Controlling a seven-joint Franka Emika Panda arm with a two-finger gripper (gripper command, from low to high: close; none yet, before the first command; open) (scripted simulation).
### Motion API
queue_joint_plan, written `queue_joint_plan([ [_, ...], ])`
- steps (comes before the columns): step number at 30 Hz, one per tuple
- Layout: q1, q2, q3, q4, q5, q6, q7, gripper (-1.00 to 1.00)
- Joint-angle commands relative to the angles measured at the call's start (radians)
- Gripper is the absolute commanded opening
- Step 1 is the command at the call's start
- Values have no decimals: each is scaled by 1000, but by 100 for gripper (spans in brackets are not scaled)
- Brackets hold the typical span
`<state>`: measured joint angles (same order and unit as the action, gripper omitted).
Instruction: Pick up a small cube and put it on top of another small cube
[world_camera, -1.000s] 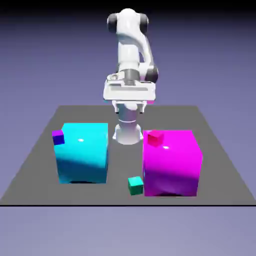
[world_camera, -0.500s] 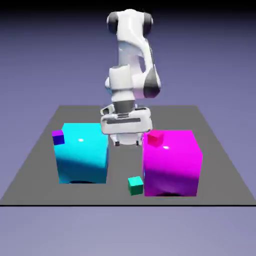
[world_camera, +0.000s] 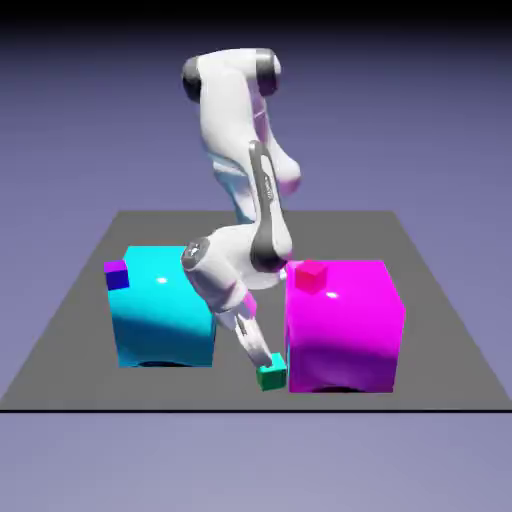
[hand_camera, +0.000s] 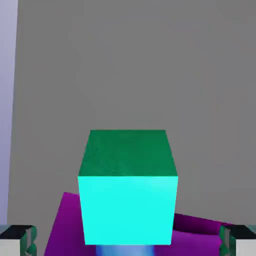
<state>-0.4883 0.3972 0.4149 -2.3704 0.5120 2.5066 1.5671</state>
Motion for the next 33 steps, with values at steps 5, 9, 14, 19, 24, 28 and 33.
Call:
queue_joint_plan([
  [5,26,100,2,6,10,98,-16,-100],
  [9,-12,-45,-1,-3,-5,-44,7,-100],
  [14,1,-187,-25,68,-37,-208,-73,-100],
  [19,43,-368,-55,96,-26,-381,-35,-100],
  [24,97,-550,-68,79,11,-538,92,-100],
  [28,140,-694,-77,64,42,-661,197,-100],
  [33,163,-729,-72,-4,91,-640,294,-100],
])
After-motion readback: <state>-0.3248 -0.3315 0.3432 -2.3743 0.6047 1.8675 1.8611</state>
